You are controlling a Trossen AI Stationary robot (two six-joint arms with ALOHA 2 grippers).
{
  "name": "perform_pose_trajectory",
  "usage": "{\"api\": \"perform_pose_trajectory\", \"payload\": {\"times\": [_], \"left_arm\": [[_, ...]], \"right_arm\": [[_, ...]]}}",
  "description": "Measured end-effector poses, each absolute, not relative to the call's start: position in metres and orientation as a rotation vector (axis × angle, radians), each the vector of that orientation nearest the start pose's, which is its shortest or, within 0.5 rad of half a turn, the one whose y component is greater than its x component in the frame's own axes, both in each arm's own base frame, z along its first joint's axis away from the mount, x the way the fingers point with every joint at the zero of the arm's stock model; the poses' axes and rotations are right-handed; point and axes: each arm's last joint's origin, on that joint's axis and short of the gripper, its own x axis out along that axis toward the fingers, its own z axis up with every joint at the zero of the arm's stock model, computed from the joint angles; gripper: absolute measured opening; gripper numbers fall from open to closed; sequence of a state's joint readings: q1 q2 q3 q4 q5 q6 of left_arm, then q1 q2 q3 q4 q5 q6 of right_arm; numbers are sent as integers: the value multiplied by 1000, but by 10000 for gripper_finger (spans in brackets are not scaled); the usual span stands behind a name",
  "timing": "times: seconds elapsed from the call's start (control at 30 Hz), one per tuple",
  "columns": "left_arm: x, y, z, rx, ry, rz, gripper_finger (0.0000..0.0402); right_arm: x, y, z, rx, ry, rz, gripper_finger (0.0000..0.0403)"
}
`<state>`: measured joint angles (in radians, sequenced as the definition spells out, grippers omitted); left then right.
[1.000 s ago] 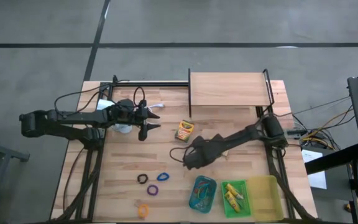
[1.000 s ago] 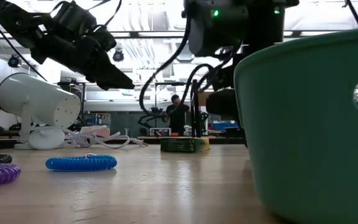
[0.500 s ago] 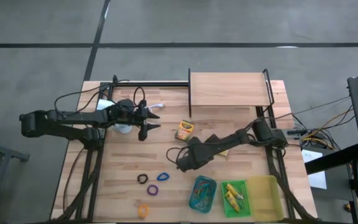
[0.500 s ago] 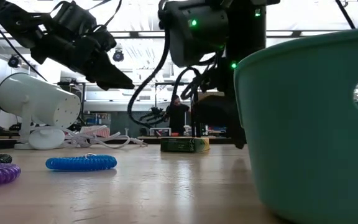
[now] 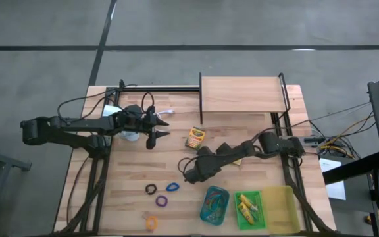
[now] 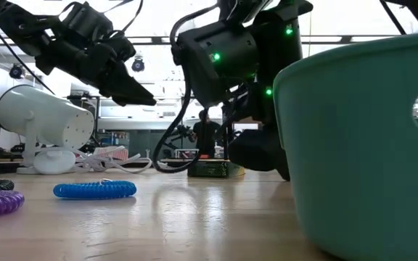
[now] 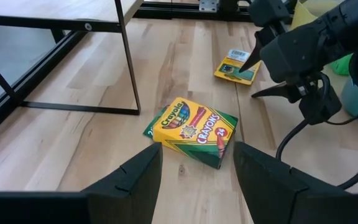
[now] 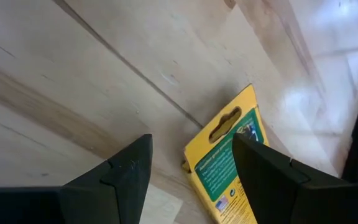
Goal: Pick & Place Office Desk Supplies
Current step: Put the crayon box into the green bin
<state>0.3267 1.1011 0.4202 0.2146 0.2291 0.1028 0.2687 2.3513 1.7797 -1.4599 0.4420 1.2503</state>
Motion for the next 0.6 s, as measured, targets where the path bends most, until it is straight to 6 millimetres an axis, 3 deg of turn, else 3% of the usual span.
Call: {"api": "perform_pose_trajectory", "payload": {"times": [0.6], "left_arm": [[205, 62, 188, -29, 459, 72, 203]], "right_arm": [[386, 91, 122, 92, 1465, -1209, 221]]}}
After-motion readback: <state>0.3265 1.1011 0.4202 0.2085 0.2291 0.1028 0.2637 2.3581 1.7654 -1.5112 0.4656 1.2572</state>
